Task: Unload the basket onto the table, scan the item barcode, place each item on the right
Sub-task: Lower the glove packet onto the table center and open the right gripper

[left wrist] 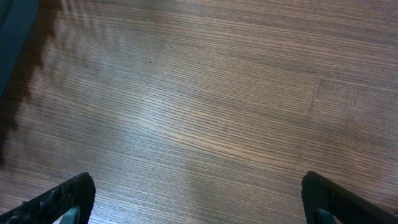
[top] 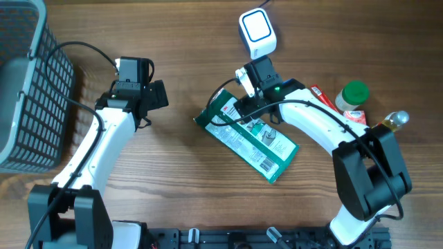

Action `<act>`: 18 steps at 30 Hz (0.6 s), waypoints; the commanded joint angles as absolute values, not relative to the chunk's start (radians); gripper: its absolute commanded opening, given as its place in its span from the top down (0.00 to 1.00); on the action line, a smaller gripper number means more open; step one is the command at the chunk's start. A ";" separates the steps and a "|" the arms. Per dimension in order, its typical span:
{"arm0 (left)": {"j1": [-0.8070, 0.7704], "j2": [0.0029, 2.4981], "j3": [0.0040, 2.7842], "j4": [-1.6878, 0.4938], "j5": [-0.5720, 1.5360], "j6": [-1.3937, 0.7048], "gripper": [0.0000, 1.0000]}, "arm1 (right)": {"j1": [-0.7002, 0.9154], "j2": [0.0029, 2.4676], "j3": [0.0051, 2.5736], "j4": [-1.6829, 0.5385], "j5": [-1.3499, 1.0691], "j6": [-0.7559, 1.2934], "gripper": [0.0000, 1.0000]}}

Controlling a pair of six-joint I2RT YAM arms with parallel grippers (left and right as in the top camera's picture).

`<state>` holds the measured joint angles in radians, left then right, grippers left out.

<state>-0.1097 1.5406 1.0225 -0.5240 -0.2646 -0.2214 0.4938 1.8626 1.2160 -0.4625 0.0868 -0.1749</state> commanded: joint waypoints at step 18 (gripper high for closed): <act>-0.103 1.609 1.032 -0.524 -0.266 -0.216 0.00 | 0.490 1.864 1.219 -0.349 0.077 -0.155 0.00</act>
